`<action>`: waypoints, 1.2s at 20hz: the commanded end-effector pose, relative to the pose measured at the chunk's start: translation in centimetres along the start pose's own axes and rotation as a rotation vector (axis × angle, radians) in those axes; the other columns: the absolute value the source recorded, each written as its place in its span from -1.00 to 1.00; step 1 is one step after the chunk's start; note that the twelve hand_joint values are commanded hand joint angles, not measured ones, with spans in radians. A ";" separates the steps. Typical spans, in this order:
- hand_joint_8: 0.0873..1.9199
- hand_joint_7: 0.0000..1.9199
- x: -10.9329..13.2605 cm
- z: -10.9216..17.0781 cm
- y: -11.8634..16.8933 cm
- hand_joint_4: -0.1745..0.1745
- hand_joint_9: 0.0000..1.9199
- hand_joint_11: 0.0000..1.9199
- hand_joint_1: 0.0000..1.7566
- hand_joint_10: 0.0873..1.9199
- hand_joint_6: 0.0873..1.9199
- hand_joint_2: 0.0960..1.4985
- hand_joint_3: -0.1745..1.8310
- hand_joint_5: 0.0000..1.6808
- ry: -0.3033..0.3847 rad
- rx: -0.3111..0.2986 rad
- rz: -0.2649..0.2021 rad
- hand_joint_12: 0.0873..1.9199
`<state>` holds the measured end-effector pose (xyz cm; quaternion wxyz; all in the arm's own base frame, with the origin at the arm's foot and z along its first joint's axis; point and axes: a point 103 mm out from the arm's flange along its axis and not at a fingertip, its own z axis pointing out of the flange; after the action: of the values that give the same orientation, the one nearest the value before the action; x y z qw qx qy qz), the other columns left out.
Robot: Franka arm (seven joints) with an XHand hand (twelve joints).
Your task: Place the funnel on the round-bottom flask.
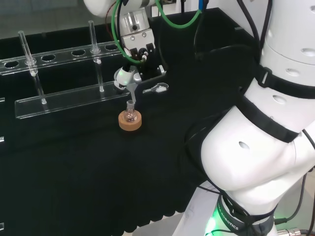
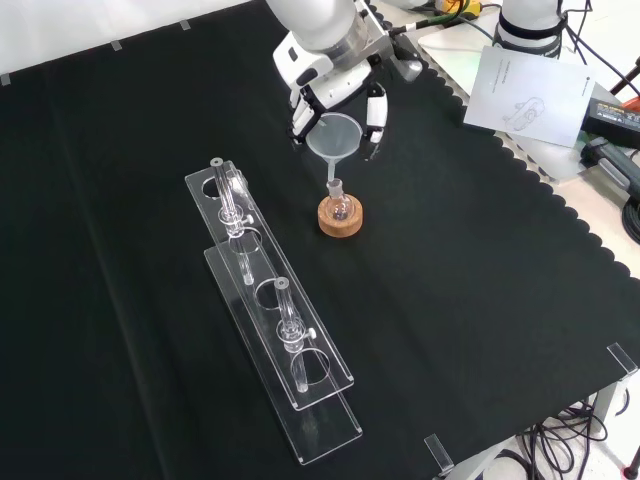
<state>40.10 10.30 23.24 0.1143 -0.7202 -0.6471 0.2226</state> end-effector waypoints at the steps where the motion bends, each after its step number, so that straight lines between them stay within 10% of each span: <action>1: -0.25 -0.15 0.2 0.7 0.6 -0.45 0.21 -0.18 -0.11 -0.58 -0.17 -0.06 -0.32 -0.15 0.018 -0.005 -0.025 0.14; 24: -0.25 -0.16 1.4 1.9 1.4 -0.46 0.19 -0.18 -0.11 -0.58 -0.18 -0.06 -0.32 -0.15 0.008 0.037 -0.043 0.14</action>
<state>40.59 11.15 20.77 0.1349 -0.7050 -0.6581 0.2274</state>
